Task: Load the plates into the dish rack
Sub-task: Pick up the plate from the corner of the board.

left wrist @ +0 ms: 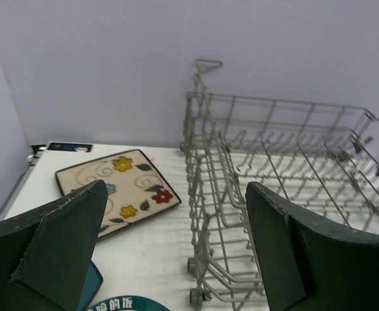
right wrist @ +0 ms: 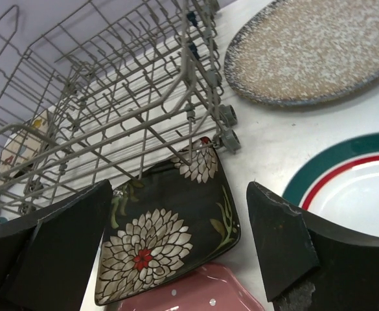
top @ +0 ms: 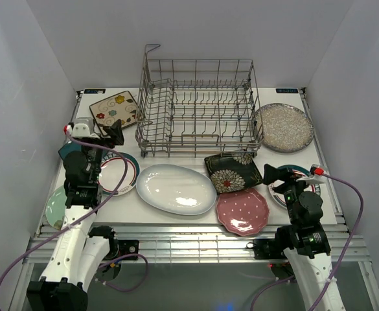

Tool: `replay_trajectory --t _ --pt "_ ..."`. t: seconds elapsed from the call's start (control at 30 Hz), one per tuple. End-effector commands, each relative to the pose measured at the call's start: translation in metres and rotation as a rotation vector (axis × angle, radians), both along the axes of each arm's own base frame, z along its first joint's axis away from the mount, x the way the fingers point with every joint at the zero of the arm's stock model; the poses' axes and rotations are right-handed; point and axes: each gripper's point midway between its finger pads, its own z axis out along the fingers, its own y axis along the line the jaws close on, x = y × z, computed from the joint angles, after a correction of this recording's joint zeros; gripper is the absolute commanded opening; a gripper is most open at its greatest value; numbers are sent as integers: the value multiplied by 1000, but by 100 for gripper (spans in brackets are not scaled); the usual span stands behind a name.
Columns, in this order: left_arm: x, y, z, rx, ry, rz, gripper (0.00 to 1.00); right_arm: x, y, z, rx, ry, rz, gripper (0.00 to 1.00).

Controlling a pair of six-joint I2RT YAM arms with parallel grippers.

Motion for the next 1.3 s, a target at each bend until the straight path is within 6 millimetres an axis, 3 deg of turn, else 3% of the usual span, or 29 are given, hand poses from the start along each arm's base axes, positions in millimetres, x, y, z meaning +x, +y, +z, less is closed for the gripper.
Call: replay_trajectory --t 0.0,0.53,0.67,0.83,0.87,0.93,1.1,1.27 --pt "-2 32 13 -99 -38 178 98 -3 -16 9 78 -12 -101 90" --pt "-15 -28 6 88 -81 -160 98 0 -43 -16 282 50 -315 90" --pt "-18 -29 7 141 -112 -162 98 1 -45 -16 316 51 -336 90" --pt "-20 -39 -13 263 -61 -230 98 5 -51 -26 380 81 -403 90" --pt "-25 -52 -13 291 -64 -309 98 6 -53 -25 393 78 -418 90" --pt "-29 -59 -16 323 -65 -357 98 7 -56 -25 406 77 -440 90" --pt "-22 -48 -18 296 -43 -288 98 13 -58 -20 401 91 -466 90" --pt "-20 -49 -25 317 -35 -296 98 23 -54 -19 415 143 -481 90"
